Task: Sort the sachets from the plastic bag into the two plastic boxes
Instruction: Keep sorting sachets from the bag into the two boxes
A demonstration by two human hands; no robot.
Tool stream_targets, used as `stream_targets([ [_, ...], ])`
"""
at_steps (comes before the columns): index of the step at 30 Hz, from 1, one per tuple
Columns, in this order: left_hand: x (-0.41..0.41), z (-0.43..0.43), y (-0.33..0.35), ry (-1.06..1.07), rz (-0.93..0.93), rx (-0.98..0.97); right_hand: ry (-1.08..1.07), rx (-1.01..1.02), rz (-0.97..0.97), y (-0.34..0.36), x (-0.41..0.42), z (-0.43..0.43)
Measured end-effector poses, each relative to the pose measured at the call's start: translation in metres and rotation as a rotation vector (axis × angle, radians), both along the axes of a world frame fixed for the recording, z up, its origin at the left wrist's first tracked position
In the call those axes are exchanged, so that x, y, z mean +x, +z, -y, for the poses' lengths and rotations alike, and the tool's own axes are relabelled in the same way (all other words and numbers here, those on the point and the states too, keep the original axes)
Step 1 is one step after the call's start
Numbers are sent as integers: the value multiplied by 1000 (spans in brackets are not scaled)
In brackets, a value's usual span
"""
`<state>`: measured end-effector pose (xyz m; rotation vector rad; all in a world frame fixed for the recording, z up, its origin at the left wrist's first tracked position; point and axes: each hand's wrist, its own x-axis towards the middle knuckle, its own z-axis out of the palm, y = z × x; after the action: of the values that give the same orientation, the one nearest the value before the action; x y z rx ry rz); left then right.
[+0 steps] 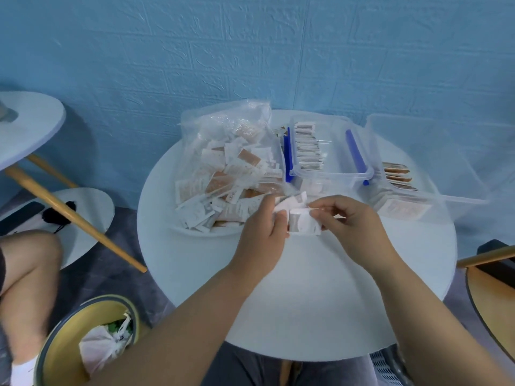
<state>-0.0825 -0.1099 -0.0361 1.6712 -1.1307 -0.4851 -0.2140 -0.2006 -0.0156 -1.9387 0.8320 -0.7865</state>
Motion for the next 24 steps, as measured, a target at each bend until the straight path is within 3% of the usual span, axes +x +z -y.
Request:
stream_targets([
  [7,-33,9,-11,-174,86,60,-131,-50,159,-25,-32,-3],
  [11,-34,12,-13,-166,216,71,-132,-206,168,-31,-31,0],
  [17,-35,13,-18,-127,298,39,-51,19,152,-36,-29,2],
  [24,-34,12,-22,-104,233,51,82,-312,-6,-44,-30,3],
])
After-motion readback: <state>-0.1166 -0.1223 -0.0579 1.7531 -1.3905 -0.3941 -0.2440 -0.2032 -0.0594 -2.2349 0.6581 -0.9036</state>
